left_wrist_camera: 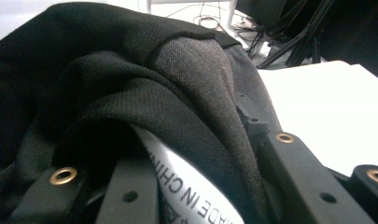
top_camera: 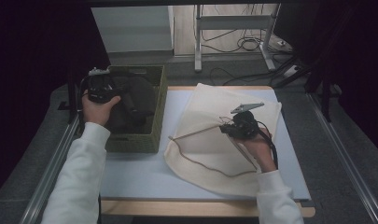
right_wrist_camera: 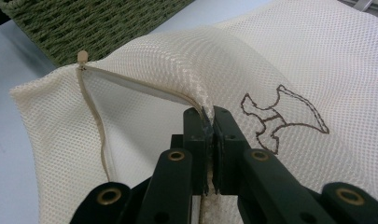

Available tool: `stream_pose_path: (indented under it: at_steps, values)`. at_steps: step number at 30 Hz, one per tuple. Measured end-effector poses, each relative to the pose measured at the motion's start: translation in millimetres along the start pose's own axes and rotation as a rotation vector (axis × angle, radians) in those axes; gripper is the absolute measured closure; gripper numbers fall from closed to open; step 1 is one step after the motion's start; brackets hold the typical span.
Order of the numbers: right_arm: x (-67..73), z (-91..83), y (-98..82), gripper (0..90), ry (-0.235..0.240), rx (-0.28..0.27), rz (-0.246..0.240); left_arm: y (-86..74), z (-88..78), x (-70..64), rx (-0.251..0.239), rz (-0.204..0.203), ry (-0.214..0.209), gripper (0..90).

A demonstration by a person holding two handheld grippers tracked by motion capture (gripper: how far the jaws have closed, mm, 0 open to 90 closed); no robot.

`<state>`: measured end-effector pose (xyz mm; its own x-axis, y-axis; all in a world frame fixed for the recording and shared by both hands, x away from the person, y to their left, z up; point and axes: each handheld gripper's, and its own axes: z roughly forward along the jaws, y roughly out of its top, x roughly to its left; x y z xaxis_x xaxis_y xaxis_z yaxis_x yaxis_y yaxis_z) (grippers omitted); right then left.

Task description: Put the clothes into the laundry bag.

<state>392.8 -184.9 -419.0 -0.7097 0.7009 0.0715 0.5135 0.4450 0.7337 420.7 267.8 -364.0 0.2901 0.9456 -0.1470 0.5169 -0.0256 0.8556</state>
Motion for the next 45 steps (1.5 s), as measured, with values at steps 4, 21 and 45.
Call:
stream_pose_path:
  at_steps: [4,21,45]
  values:
    - [-0.1,-0.1,0.0,85.1,0.000,0.000,0.000,2.6,-3.4,-0.2,-0.016,-0.002,-0.003,67.8]
    - [-0.6,-1.0,0.1,85.1,-0.002,-0.003,0.000,12.2,-18.0,-8.2,-0.062,0.017,-0.040,67.8]
    - [-0.1,-0.1,0.0,85.3,-0.002,-0.003,-0.001,24.3,-50.8,-20.5,-0.158,0.047,-0.084,67.7]
